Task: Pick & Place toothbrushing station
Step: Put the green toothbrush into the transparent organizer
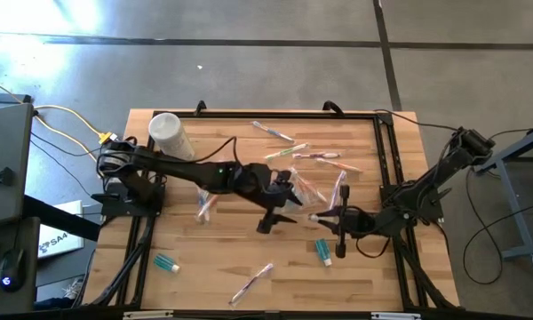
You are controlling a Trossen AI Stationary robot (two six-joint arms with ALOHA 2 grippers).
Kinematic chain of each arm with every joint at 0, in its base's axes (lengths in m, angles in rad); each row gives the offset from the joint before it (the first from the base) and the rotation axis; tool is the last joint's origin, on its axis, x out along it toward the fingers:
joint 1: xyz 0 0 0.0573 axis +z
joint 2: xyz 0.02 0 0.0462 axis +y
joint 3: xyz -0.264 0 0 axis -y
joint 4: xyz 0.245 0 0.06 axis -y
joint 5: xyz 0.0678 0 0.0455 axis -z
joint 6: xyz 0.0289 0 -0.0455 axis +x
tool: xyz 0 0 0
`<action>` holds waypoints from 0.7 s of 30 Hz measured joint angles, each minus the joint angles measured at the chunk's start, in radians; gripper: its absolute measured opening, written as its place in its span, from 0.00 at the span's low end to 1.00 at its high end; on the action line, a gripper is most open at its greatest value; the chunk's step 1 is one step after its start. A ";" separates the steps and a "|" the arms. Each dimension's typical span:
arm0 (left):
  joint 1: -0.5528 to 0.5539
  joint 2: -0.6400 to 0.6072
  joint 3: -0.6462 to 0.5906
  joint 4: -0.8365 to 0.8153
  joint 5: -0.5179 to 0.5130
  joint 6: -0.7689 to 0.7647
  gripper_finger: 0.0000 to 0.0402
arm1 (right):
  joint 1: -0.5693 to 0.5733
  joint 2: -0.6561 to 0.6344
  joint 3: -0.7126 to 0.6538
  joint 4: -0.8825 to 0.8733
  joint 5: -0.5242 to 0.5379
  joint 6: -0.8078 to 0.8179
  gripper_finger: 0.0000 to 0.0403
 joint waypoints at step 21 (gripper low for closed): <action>-0.004 0.061 0.000 0.112 -0.034 -0.026 0.61 | -0.115 0.028 -0.001 0.023 -0.169 0.065 0.02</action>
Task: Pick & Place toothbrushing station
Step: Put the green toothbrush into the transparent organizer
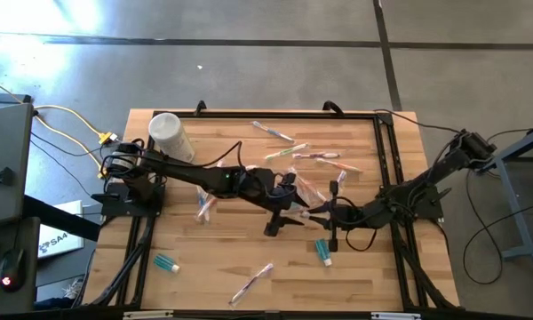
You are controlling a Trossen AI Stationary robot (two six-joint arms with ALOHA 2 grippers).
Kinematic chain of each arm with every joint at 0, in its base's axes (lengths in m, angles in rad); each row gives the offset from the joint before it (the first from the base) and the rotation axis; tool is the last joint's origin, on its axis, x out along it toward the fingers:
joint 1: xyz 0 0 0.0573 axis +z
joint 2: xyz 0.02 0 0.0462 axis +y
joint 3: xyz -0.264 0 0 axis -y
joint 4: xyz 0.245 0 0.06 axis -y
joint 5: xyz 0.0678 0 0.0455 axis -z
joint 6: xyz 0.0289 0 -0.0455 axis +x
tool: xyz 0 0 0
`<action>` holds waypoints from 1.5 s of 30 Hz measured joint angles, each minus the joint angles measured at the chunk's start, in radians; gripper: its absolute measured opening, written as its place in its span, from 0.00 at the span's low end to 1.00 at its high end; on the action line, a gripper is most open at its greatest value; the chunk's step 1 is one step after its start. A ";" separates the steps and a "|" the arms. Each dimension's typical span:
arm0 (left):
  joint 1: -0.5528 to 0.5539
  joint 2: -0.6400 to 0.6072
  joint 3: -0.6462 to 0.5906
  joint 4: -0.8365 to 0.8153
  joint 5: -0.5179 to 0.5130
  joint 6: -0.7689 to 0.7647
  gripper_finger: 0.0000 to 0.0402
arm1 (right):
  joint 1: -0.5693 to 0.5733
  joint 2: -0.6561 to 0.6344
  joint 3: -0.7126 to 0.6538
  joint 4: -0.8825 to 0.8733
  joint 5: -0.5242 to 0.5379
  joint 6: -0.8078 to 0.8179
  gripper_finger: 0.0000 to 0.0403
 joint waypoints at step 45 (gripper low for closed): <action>0.001 -0.199 -0.001 -0.416 -0.190 -0.005 0.07 | 0.191 0.012 0.000 -0.141 0.439 0.051 0.61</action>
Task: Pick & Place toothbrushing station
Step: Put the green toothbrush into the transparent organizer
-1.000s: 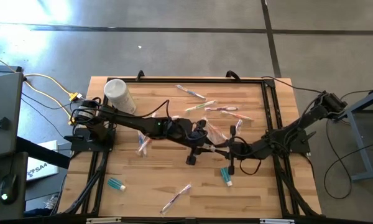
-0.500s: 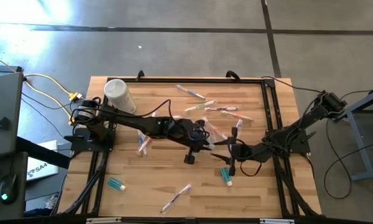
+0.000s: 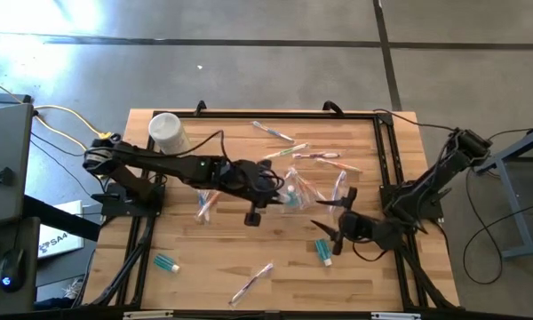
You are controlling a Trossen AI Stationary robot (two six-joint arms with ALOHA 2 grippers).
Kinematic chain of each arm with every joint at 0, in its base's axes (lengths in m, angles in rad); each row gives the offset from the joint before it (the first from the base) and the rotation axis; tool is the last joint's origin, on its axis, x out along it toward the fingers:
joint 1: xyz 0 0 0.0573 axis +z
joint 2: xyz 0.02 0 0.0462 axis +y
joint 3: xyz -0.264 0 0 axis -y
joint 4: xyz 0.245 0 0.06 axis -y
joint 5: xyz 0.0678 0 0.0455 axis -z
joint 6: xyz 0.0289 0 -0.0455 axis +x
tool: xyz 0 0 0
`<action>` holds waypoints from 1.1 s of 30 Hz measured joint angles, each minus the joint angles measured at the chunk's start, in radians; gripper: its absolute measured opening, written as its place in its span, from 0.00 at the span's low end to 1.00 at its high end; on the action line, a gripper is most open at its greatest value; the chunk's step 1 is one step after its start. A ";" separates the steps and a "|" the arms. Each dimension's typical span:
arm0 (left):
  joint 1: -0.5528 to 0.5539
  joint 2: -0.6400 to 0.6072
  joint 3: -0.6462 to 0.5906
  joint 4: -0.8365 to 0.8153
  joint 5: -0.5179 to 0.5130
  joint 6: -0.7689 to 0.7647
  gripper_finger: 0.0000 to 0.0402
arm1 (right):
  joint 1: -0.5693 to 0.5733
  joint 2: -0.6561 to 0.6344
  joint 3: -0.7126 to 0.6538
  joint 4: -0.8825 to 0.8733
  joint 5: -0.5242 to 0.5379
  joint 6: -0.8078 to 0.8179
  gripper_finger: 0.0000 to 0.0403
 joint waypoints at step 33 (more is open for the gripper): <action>0.193 -0.036 -0.545 0.772 0.159 -0.196 0.07 | -0.043 0.000 0.000 -0.138 -0.010 0.180 0.60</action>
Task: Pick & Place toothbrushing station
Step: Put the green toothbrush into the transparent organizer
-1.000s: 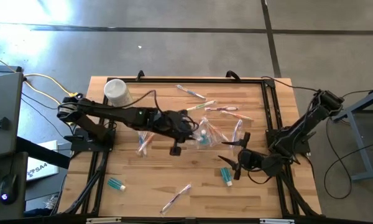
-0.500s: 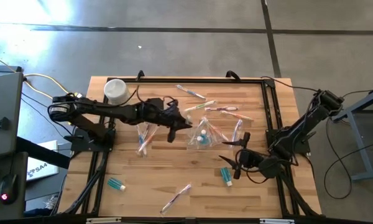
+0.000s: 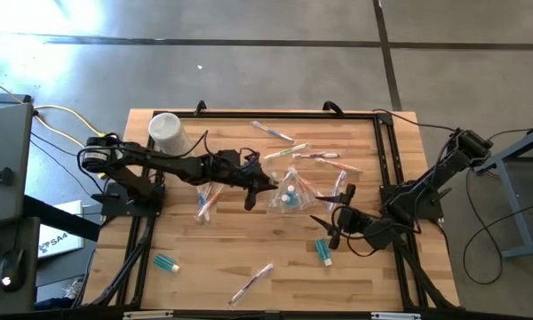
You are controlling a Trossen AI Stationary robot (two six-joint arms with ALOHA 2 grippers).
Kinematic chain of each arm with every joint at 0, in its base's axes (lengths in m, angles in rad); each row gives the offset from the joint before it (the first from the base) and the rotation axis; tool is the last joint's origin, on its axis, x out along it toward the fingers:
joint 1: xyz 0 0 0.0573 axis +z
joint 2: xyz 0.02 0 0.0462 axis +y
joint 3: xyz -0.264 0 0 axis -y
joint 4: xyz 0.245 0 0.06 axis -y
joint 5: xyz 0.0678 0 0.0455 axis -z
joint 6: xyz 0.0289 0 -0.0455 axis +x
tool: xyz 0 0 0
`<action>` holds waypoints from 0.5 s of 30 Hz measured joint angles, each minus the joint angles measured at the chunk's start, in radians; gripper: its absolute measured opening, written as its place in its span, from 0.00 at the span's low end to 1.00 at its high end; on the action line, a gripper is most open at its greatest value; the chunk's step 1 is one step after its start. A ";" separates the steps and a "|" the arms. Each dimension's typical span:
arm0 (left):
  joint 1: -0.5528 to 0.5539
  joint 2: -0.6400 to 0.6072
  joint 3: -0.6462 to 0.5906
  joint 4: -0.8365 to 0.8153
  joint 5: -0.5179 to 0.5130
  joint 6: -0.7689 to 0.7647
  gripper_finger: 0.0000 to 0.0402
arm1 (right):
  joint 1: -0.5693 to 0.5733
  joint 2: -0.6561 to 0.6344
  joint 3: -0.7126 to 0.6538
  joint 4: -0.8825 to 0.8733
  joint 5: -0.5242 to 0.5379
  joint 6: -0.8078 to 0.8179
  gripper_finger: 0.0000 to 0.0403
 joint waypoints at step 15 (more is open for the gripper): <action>0.002 0.082 0.001 0.034 -0.009 -0.009 0.07 | 0.000 0.000 0.000 -0.047 -0.049 0.049 0.60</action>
